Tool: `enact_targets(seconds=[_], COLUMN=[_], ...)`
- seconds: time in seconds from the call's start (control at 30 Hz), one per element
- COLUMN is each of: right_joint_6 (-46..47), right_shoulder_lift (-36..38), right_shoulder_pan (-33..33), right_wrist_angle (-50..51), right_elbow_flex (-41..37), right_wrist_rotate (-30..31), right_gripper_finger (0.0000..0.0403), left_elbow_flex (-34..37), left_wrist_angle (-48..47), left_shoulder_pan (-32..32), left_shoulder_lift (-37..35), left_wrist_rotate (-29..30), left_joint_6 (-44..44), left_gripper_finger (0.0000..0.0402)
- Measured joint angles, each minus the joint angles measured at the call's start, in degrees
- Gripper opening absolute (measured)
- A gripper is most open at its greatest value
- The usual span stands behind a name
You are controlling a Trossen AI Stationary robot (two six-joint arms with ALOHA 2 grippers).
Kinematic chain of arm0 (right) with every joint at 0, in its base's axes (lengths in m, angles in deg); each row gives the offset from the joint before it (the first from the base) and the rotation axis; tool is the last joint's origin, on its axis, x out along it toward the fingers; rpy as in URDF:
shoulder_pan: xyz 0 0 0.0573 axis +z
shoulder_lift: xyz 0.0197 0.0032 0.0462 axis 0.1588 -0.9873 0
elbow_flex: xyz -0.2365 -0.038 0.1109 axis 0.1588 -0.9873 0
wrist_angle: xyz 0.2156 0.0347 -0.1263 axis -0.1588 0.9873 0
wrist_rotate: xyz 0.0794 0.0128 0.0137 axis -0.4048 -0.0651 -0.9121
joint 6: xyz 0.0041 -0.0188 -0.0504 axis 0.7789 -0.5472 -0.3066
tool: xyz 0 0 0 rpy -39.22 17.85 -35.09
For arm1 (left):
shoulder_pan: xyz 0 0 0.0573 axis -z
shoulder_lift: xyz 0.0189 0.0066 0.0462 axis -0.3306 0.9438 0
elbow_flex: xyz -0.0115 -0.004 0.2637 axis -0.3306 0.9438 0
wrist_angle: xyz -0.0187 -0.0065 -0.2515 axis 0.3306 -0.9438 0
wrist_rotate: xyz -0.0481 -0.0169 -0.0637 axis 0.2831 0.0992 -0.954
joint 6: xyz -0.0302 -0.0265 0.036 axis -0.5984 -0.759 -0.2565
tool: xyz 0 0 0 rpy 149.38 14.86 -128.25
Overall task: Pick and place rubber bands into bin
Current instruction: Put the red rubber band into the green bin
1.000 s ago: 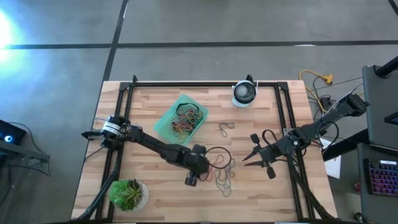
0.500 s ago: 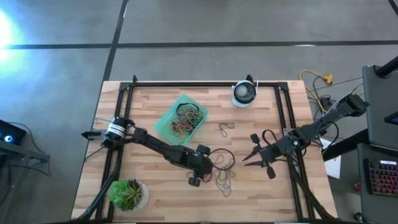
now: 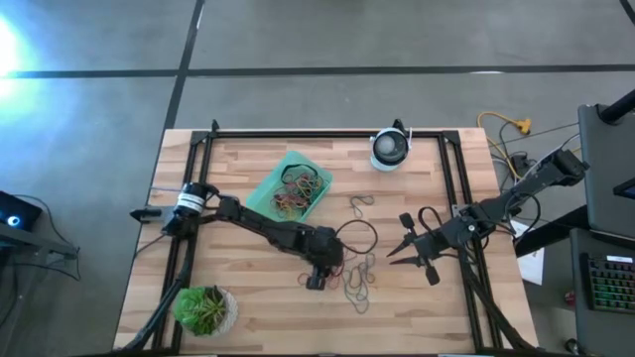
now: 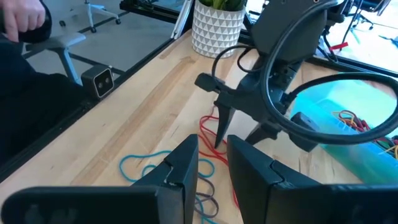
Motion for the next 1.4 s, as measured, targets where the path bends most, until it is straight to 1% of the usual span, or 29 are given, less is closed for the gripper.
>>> enact_targets(seconds=[0.1, 0.2, 0.3, 0.47, 0.57, 0.63, 0.9, 1.07, 1.2, 1.4], right_joint_6=[-0.3, -0.3, -0.1, -0.1, 0.0, 0.0, 0.0, 0.5, 0.7, 1.2], right_shoulder_lift=[0.0, 0.0, 0.0, 0.0, 0.0, 0.0, 0.0, 0.0, 0.0, 0.0], right_shoulder_pan=[0.0, 0.0, 0.0, 0.0, 0.0, 0.0, 0.0, 0.0, 0.0, 0.0], right_wrist_angle=[0.1, 0.1, 0.1, 0.1, 0.1, 0.1, 0.1, 0.2, 0.6, 0.6], right_elbow_flex=[0.0, 0.0, 0.0, 0.0, 0.0, 0.0, 0.0, 0.0, 0.0, -0.1], right_wrist_rotate=[0.0, 0.0, 0.0, 0.0, 0.0, 0.0, 0.0, 0.0, 0.0, 0.0], right_gripper_finger=[0.0079, 0.0079, 0.0079, 0.0079, 0.0079, 0.0079, 0.0079, 0.0079, 0.0079, 0.0079], left_elbow_flex=[-1.0, -2.0, -2.6, -3.0, -2.9, -2.9, -2.8, -2.6, -2.6, -2.7], left_wrist_angle=[-1.5, -2.7, -3.3, -5.2, -5.3, -5.3, -5.3, -6.9, -6.8, -5.8], left_shoulder_pan=[-0.2, -0.5, -0.9, -1.0, -1.0, -0.7, 2.2, 4.2, 6.1, 8.1], left_shoulder_lift=[0.9, 1.8, 2.6, 2.9, 2.8, 2.7, 0.5, -0.9, -2.4, -4.2], left_wrist_rotate=[-0.1, -1.7, -3.3, -3.3, -3.5, -2.9, 6.7, 13.4, 20.7, 27.2], left_joint_6=[0.0, 0.0, -0.1, -0.8, 2.1, 5.0, 10.7, 12.5, 13.6, 14.0], left_gripper_finger=[0.0134, 0.0122, 0.0098, 0.0047, 0.0017, 0.0005, 0.0001, 0.0, 0.0, 0.0])
